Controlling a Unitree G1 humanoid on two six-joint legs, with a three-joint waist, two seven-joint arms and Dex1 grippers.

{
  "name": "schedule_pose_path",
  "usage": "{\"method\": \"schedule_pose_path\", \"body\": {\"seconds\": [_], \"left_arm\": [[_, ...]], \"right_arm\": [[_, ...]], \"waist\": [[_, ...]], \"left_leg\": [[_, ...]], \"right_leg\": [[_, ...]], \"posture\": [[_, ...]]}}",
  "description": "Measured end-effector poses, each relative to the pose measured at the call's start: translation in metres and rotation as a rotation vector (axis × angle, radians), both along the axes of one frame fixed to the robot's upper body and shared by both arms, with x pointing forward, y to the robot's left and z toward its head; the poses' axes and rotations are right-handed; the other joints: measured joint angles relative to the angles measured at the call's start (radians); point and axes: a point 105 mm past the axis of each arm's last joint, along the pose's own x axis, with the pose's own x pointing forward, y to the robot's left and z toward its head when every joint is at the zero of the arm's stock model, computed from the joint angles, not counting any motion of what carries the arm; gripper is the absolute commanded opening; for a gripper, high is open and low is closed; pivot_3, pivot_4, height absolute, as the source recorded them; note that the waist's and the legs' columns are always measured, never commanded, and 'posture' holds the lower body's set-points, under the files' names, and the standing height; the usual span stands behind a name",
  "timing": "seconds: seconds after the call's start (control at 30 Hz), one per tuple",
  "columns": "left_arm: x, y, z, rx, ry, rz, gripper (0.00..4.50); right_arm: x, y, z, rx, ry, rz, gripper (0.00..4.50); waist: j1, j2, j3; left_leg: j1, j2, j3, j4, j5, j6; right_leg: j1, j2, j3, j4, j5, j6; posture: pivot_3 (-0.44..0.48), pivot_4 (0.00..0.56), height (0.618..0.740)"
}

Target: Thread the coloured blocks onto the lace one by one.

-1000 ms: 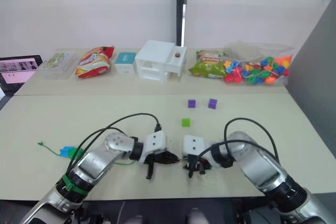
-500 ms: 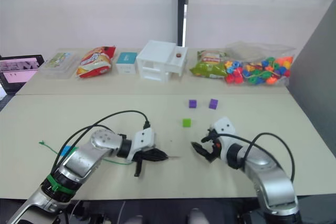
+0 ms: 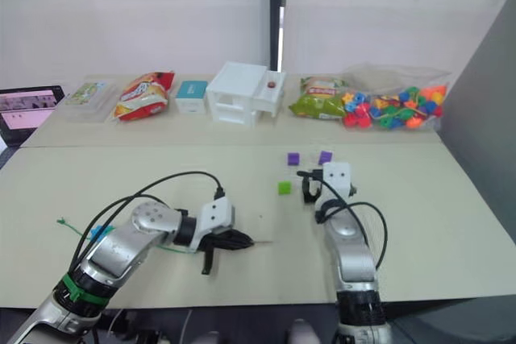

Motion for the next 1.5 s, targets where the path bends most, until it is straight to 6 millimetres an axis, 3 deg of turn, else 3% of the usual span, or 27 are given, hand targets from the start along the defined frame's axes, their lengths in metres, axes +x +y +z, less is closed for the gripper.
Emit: {"method": "schedule_pose_path", "body": {"seconds": [0.27, 0.5, 0.6, 0.83, 1.03, 1.23, 1.33, 1.5], "left_arm": [[-0.002, 0.001, 0.001, 0.002, -0.012, 0.009, 0.0], [-0.001, 0.005, 0.0, 0.015, -0.006, 0.028, 0.0], [-0.001, 0.005, 0.001, 0.015, -0.009, 0.028, 0.0], [-0.001, 0.006, 0.0, 0.017, -0.008, 0.033, 0.0], [-0.002, 0.006, -0.002, 0.017, -0.003, 0.035, 0.0], [-0.003, 0.007, -0.003, 0.018, 0.003, 0.035, 0.0], [-0.004, 0.007, -0.005, 0.017, 0.007, 0.035, 0.0], [-0.006, 0.006, -0.005, 0.012, 0.01, 0.031, 0.0]], "right_arm": [[0.05, 0.001, 0.001, 0.026, -0.014, -0.021, 4.46], [0.071, -0.001, -0.005, 0.031, 0.014, -0.037, 4.46], [0.075, -0.001, -0.005, 0.042, 0.013, -0.057, 3.71], [0.076, 0.002, -0.005, 0.051, -0.008, -0.048, 1.26], [0.076, 0.003, -0.004, 0.066, -0.019, -0.038, 1.17], [0.062, 0.002, -0.004, 0.084, -0.077, -0.032, 1.17], [0.033, 0.002, 0.0, 0.06, -0.119, -0.011, 1.17], [-0.028, 0.018, 0.007, 0.009, -0.109, 0.075, 1.17]], "waist": [[-0.021, 0.0, 0.0], [-0.028, 0.0, 0.0], [-0.031, 0.0, 0.0], [-0.039, 0.0, 0.0], [-0.042, 0.0, 0.0], [-0.043, 0.001, 0.0], [-0.038, 0.002, -0.001], [-0.023, 0.003, -0.001]], "left_leg": [[0.0, 0.0, 0.001, -0.001, 0.0, 0.0], [0.0, 0.0, 0.001, -0.001, 0.0, 0.0], [0.001, 0.0, 0.0, -0.001, 0.0, 0.0], [0.001, 0.0, 0.0, -0.001, 0.0, 0.0], [0.001, 0.0, 0.0, -0.001, 0.0, 0.0], [0.0, 0.0, -0.001, -0.001, 0.0, 0.0], [-0.003, 0.0, -0.002, -0.002, 0.0, 0.0], [-0.003, 0.0, -0.002, -0.001, 0.0, 0.0]], "right_leg": [[0.0, 0.0, 0.001, 0.0, 0.0, 0.0], [0.0, 0.0, 0.001, 0.0, 0.0, 0.0], [0.0, 0.0, 0.001, 0.001, 0.0, 0.0], [0.0, 0.0, 0.001, 0.001, 0.0, 0.0], [0.0, 0.0, 0.001, 0.001, 0.0, 0.0], [-0.001, 0.0, 0.001, 0.001, 0.0, 0.0], [-0.002, 0.0, 0.0, 0.003, 0.0, 0.0], [-0.003, 0.0, 0.0, 0.0, 0.0, 0.0]], "posture": [[0.0, 0.15, 0.74], [0.0, 0.15, 0.74], [0.0, 0.15, 0.74], [0.0, 0.15, 0.74], [0.0, 0.15, 0.74], [0.0, 0.15, 0.74], [0.0, 0.15, 0.74], [0.0, 0.15, 0.74]]}}
